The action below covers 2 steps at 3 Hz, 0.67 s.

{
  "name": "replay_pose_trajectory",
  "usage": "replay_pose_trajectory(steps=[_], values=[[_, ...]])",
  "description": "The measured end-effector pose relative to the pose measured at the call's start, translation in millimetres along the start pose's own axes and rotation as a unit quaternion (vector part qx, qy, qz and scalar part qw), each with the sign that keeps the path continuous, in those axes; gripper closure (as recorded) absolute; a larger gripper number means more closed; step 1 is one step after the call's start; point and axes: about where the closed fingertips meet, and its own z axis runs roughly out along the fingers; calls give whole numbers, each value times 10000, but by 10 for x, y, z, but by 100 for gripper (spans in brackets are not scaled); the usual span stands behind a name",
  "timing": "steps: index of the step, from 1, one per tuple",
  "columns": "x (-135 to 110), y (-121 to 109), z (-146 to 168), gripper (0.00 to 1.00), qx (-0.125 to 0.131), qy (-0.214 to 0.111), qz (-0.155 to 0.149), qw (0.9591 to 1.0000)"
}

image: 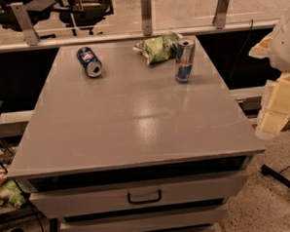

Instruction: Place pepsi can upright

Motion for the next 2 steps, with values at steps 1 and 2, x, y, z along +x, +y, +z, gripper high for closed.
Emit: replay_pose_trajectory(steps=[1,2], values=[[-6,-4,0,0,3,-7,-6,10000],[-259,-146,13,0,87,-295,-248,9992]])
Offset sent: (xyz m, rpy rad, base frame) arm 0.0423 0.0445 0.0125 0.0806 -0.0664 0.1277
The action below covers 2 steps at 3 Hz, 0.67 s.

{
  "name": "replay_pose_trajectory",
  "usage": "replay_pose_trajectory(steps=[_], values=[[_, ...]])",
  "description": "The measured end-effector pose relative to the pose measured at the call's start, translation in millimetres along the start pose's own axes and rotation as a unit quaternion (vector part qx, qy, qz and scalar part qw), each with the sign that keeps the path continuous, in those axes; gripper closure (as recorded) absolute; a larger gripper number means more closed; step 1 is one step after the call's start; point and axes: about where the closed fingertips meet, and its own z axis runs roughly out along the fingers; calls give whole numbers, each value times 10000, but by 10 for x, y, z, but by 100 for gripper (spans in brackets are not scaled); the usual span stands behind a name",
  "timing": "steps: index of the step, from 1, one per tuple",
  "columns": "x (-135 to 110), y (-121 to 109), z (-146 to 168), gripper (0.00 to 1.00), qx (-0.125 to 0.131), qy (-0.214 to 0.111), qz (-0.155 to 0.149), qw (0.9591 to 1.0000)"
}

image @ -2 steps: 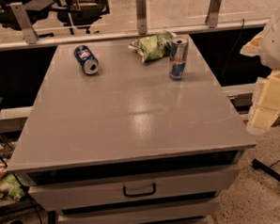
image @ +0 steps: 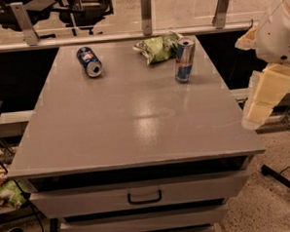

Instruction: Place pepsi can upright

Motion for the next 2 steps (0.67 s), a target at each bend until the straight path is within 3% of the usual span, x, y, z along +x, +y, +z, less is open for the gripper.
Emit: replay_pose_trajectory(steps=[1,2], values=[[-293,-302,78,0,148,-383,-347,9986],[-588,-678,208,0,297,-802,-786,9932]])
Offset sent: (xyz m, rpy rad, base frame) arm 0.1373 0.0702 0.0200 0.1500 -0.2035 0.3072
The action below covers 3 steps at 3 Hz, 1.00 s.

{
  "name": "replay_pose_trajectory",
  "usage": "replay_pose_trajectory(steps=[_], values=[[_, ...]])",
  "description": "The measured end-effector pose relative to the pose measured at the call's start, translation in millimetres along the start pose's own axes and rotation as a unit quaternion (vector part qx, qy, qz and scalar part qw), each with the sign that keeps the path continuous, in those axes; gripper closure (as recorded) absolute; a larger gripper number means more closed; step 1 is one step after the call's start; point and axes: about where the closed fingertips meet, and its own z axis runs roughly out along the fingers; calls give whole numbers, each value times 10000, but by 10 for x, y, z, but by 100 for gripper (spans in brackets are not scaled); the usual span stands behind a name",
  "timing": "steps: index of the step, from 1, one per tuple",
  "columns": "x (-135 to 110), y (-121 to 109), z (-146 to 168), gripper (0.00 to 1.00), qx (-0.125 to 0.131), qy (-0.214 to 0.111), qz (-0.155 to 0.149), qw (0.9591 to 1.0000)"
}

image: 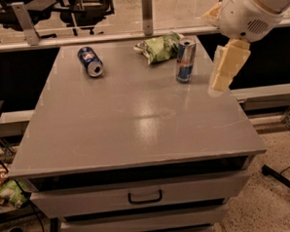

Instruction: Place pepsi can upright

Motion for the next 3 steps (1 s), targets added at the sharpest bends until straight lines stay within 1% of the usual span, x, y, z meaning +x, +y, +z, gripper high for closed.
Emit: replay_pose_trajectory(steps=[1,2,3], values=[[-223,-383,240,0,161,-222,-576,9980],[-484,-675,531,0,307,-282,-1221,9916],[-787,-894,789,0,458,-336,-1818,9817]])
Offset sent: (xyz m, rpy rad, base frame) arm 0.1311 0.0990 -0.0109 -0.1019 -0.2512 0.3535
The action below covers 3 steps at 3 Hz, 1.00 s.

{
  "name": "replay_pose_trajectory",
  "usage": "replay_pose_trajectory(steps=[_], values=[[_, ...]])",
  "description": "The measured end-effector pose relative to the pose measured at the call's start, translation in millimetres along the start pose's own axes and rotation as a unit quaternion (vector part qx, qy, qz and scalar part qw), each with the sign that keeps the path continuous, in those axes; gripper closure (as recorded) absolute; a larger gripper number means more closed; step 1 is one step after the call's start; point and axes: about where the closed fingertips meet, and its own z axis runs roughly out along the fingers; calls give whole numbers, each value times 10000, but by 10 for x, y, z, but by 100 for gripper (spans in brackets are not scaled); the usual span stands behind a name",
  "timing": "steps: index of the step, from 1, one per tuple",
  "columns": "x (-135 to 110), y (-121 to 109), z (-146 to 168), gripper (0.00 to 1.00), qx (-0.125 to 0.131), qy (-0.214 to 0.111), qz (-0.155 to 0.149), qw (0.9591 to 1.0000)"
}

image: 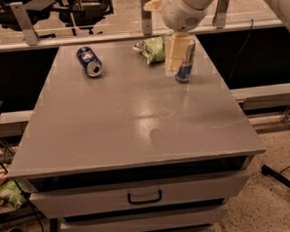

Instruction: Place pepsi can upright

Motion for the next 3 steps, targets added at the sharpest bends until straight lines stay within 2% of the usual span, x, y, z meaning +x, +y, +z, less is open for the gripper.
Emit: replay_pose_trajectory(steps=[1,2,3], values=[[-219,-213,198,0,223,-18,-567,9981],[-512,-424,448,0,635,35,-1356,9887],[-656,-514,645,0,824,185,-1968,9768]])
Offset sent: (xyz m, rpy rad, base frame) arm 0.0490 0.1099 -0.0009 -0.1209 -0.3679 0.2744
